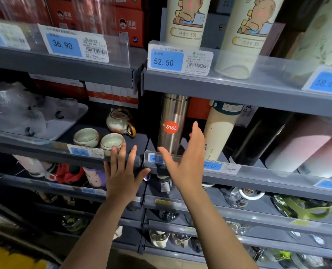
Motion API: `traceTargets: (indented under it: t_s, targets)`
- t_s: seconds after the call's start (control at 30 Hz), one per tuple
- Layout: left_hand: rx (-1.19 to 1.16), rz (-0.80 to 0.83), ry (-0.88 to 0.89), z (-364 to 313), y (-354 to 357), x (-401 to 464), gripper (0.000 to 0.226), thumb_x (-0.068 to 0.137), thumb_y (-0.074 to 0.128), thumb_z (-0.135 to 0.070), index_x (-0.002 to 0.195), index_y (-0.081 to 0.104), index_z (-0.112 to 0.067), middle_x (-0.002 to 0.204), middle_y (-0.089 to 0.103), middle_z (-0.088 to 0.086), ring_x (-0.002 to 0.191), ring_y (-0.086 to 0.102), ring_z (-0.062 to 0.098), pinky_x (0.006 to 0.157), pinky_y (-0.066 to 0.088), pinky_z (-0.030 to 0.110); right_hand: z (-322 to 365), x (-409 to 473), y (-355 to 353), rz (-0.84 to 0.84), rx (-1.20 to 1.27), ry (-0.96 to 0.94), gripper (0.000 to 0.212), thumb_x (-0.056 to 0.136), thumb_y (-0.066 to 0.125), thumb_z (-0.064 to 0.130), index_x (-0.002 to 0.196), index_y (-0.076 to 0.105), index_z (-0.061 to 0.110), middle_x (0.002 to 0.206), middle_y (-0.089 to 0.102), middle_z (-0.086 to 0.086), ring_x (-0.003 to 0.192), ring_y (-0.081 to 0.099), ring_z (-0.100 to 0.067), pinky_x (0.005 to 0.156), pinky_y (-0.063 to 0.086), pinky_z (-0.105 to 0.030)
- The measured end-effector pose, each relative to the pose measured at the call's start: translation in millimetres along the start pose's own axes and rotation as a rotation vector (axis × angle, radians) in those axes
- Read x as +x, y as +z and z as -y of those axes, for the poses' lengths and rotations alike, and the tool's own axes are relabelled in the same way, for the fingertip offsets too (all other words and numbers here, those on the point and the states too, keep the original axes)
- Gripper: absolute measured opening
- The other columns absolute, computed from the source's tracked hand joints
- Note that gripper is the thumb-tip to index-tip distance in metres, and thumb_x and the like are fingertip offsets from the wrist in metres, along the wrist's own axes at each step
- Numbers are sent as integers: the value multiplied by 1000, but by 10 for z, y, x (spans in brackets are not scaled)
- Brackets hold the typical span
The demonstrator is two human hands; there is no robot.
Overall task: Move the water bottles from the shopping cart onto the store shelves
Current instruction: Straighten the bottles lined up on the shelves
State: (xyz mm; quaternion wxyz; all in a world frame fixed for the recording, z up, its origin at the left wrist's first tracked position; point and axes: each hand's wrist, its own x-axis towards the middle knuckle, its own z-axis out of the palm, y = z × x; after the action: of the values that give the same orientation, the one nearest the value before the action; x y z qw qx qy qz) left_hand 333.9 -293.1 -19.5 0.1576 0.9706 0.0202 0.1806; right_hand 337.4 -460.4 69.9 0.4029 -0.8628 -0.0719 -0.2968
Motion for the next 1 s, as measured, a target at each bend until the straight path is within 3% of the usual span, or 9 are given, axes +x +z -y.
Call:
traceTargets:
  t_s: [0.1, 0.2, 0.33, 0.37, 0.5, 0.6, 0.77, 0.9, 1.0]
  targets:
    - [-14, -3, 4, 8, 18, -3, 80, 87, 12, -75, 148, 22, -23, 156, 22, 13, 144, 7, 35, 106, 21, 67, -191, -207, -309, -148, -15, -100, 74, 84, 71, 26, 144, 29, 11, 139, 41, -13, 129, 40, -25, 107, 38, -39]
    - [-16, -8, 6, 10, 18, -3, 81, 87, 12, -75, 148, 21, -23, 156, 21, 14, 144, 6, 35, 107, 19, 67, -416, -72, -522, -232, -13, 66, 83, 81, 74, 30, 146, 25, 9, 142, 34, -13, 130, 38, -29, 105, 39, -48]
    - [-22, -2, 8, -12, -3, -8, 81, 87, 11, -75, 148, 21, -23, 156, 20, 14, 144, 7, 36, 107, 19, 67, -504, 252, -575, -121, -11, 230, 98, 78, 78, 32, 150, 17, 6, 150, 26, -14, 138, 27, -25, 113, 29, -37]
    - [-22, 0, 9, -17, -9, -6, 81, 87, 12, -75, 148, 22, -22, 156, 20, 14, 144, 8, 37, 107, 20, 68, -499, 306, -563, -98, 3, 278, 99, 77, 79, 32, 149, 17, 8, 150, 28, -13, 136, 30, -25, 109, 29, -33]
    - [-11, 3, 16, -12, -21, -2, 80, 87, 13, -74, 148, 23, -22, 155, 21, 14, 143, 9, 37, 107, 21, 68, -495, 374, -478, -101, -78, 349, 86, 73, 81, 31, 139, 29, 11, 132, 45, -11, 118, 48, -30, 90, 43, -40]
    - [-9, 1, 16, -8, -16, 0, 80, 87, 12, -75, 147, 23, -23, 154, 21, 14, 143, 9, 38, 107, 20, 68, -480, 392, -444, -110, -77, 388, 80, 74, 81, 29, 134, 32, 10, 129, 46, -11, 114, 50, -29, 88, 44, -41]
    - [-1, -8, 15, -11, -5, 2, 80, 87, 12, -75, 147, 24, -23, 154, 22, 15, 143, 10, 39, 106, 21, 68, -469, 381, -449, -97, -49, 360, 69, 76, 79, 28, 127, 36, 11, 125, 48, -9, 110, 51, -25, 87, 44, -39]
    - [-4, -5, 9, -12, -5, 1, 80, 87, 13, -75, 147, 25, -23, 155, 21, 15, 143, 9, 39, 106, 20, 68, -496, 437, -511, 100, 32, 312, 56, 76, 76, 22, 106, 30, 19, 112, 48, -3, 96, 50, -21, 74, 42, -32]
    - [-19, 2, 2, -16, -14, -2, 81, 86, 11, -76, 147, 24, -25, 156, 19, 14, 144, 7, 38, 108, 19, 67, -532, 451, -557, 166, 67, 301, 57, 76, 76, 19, 107, 27, 22, 109, 45, 1, 95, 49, -18, 73, 42, -29]
